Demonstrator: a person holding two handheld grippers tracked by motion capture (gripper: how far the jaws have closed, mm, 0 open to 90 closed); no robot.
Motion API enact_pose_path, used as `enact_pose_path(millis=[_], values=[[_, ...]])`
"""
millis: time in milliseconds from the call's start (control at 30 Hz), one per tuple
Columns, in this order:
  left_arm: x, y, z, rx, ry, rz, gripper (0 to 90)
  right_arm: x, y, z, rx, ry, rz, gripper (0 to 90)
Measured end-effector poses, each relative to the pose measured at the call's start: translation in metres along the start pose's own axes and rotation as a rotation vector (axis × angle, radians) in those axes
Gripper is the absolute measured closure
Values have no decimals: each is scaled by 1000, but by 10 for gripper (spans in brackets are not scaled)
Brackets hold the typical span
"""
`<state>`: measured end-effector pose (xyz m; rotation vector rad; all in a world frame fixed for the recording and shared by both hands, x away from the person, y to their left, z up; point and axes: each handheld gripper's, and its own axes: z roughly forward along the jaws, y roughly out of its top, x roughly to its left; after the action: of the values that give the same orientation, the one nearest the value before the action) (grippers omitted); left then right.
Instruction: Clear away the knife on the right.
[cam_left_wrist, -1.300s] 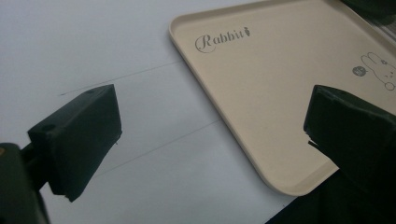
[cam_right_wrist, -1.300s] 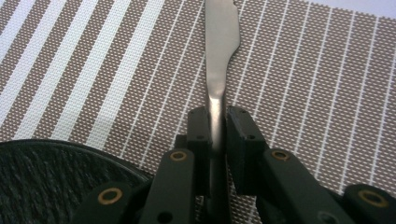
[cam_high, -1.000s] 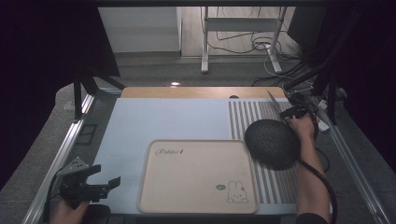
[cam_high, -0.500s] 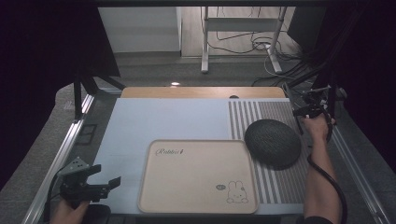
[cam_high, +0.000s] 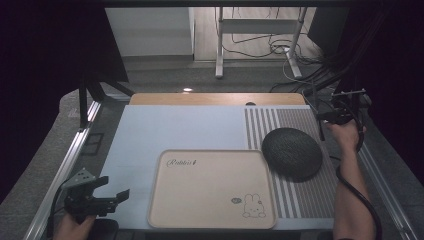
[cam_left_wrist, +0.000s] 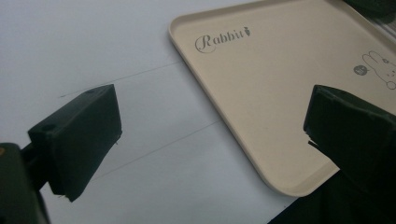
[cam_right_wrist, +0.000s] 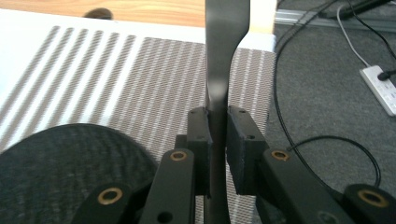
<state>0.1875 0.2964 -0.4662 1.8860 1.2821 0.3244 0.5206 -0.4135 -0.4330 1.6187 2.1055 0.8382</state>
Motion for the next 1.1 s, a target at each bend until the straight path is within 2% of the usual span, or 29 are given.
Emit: enact_pose_path(millis=[100, 200, 333, 367, 500, 533, 633, 667, 700, 1100], values=[[0, 0, 0, 1, 0, 4, 41, 12, 0, -6, -6, 35, -16, 803], [0, 0, 0, 0, -2, 2, 41, 19, -2, -8, 8, 45, -36, 803], [0, 1, 0, 1, -1, 3, 41, 38, -6, -12, 20, 78, -71, 803], [0, 1, 1, 2, -1, 4, 41, 38, -6, -12, 20, 78, -71, 803], [-1, 1, 1, 1, -1, 7, 41, 60, -11, -18, 29, 110, -118, 802], [-1, 1, 1, 1, -2, 7, 41, 60, -11, -18, 29, 110, -118, 802], [-1, 0, 0, 1, -2, 9, 42, 74, -16, -20, 39, 128, -145, 803], [-1, 0, 0, 1, -2, 9, 41, 85, -19, -22, 45, 138, -164, 802], [-1, 0, 0, 1, -2, 9, 41, 85, -19, -22, 45, 138, -164, 802], [0, 1, 0, 0, -5, 9, 42, 149, -48, -33, 98, 243, -250, 802]])
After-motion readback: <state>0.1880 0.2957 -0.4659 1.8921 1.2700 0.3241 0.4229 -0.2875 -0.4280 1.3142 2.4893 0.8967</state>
